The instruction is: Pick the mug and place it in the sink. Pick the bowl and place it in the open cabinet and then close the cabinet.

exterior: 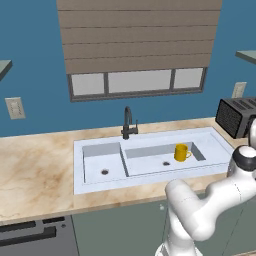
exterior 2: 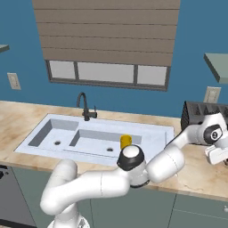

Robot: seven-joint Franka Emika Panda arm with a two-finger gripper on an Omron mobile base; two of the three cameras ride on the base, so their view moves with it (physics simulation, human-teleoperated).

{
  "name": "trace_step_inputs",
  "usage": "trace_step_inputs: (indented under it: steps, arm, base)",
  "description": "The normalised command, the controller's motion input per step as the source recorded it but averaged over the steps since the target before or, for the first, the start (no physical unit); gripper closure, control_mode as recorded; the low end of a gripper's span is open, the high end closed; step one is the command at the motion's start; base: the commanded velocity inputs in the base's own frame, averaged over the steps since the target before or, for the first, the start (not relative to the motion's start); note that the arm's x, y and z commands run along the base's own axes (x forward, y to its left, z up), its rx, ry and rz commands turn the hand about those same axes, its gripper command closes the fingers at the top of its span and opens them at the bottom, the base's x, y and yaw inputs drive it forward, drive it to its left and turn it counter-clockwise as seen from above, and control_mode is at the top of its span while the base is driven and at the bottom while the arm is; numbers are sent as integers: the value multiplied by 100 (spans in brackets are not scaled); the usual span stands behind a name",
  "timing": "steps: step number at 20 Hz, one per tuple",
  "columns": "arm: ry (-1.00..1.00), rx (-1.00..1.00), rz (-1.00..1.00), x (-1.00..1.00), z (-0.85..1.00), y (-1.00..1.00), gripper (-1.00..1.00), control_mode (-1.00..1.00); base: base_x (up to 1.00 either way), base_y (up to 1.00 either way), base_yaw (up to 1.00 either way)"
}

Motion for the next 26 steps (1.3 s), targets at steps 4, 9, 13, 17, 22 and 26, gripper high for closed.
trace_step_inputs:
  steps: [4,9,13,17,22,26]
  arm:
    - [-3,-8,13,-78,0,2,100,-100]
    - [-17,-14,26,-100,4,7,100,-100]
    - [-18,-30,44,-100,0,24,100,-100]
    - [-24,-31,41,-100,0,39,100,-100]
    - [-25,-28,37,-100,0,40,100,-100]
    - [-22,-31,34,-100,0,47,100,-100]
  base:
    - [0,0,0]
    - [0,0,0]
    - [0,0,0]
    - [0,0,0]
    - [0,0,0]
    - [0,0,0]
